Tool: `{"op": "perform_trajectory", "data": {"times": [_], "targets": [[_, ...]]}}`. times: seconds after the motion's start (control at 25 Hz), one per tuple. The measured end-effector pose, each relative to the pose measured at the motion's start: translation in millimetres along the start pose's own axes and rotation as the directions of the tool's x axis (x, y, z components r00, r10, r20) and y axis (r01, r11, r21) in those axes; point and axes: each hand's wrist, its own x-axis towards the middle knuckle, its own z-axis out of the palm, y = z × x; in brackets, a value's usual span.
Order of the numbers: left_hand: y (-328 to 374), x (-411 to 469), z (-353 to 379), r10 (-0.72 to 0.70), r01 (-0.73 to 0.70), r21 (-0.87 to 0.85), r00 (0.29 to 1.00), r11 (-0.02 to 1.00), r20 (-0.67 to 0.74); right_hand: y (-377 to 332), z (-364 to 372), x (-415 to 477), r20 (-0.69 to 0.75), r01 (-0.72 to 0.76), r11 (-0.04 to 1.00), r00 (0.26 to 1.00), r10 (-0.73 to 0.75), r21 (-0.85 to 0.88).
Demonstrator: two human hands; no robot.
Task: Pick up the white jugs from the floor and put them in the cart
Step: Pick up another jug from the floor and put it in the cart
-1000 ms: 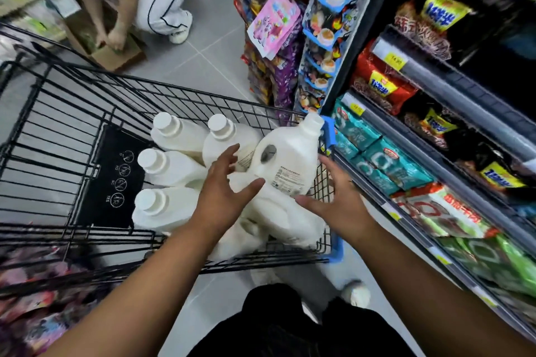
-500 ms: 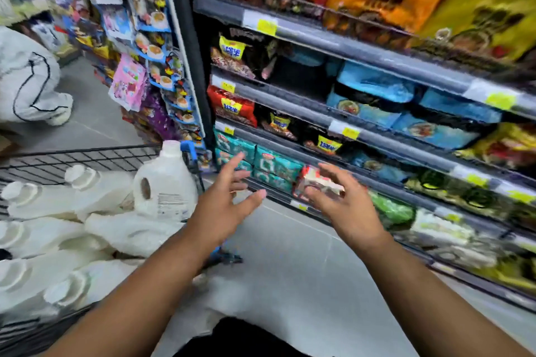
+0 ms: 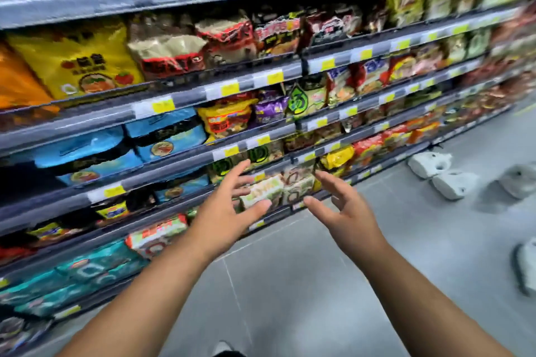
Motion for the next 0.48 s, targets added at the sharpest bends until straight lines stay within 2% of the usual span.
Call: {"op": "perform_trajectory", "data": {"times": [0.08,0.24,0.48], "targets": [[21,38,53,0.073,-0.076,0.018,0.99,0.997,0.117,14,-55,0,-0.158,-0.048,0.999,0.986,0.05,0.018],[49,108,152,0.141,-0.146,-0.008,0.937,0.989,0.318,45,-148,10,-0.425,-0.113,0.992,0.896,0.126,0.055],[73,222,261,0.187,-0.164,-0.09,0.828,0.982,0.529,82,-240,68,-0.633,-0.182,0.981,0.751,0.185,0.071]]}}
